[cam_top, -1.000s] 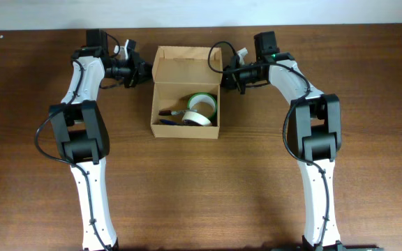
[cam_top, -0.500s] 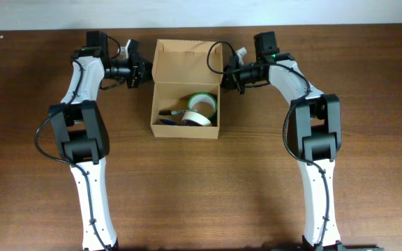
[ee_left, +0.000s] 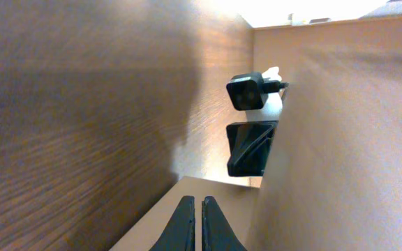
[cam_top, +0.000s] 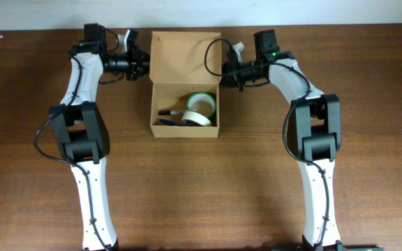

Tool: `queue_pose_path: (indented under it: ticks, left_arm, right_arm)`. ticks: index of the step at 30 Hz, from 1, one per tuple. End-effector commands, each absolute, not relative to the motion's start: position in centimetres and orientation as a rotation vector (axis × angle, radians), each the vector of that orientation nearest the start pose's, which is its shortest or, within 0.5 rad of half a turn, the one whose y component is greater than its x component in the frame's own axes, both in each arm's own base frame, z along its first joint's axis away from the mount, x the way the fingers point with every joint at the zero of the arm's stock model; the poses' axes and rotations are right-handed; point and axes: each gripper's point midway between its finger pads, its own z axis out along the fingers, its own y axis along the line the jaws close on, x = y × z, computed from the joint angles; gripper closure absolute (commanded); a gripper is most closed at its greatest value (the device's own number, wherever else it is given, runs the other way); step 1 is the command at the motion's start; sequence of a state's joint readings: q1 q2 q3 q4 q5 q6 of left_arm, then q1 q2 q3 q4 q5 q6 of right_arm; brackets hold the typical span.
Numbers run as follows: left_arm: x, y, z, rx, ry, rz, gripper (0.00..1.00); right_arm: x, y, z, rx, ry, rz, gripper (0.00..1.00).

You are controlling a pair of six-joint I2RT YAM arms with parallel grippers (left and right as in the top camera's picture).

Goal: Pack container

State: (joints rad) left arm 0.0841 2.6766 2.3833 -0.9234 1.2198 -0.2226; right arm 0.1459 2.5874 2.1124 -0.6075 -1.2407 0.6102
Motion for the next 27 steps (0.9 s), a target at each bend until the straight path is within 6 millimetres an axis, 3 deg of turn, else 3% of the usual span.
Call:
queue_pose_path:
  ticks: [1,6,10,21,23,27]
  left_arm:
    - [57.1,-12.2,11.4,0.046,2.334,-1.676,0.96]
    - [57.0,-12.3,12.5,0.103,2.383,-1.549,0.96]
    - [55.7,-12.1,13.1,0.172,2.471,-1.415,0.96]
    - [52.1,-11.7,17.0,0.295,2.599,-1.188,0.97]
    - [51.0,-11.5,17.1,0.318,2.648,-1.128,0.98]
    - [50.9,-11.7,18.2,0.331,2.656,-1.043,0.98]
  right_arm:
    - [52.9,25.2,13.5,-0.07,2.421,1.93,0.96]
    - [53.8,25.1,15.9,-0.075,2.415,1.862,0.96]
    - [53.8,25.2,16.5,-0.054,2.442,1.826,0.96]
    - [50.5,26.3,16.4,-0.146,2.66,1.49,0.96]
    - [50.1,26.1,16.7,-0.167,2.691,1.406,0.96]
    - [48.6,25.4,17.6,-0.208,2.762,1.247,0.96]
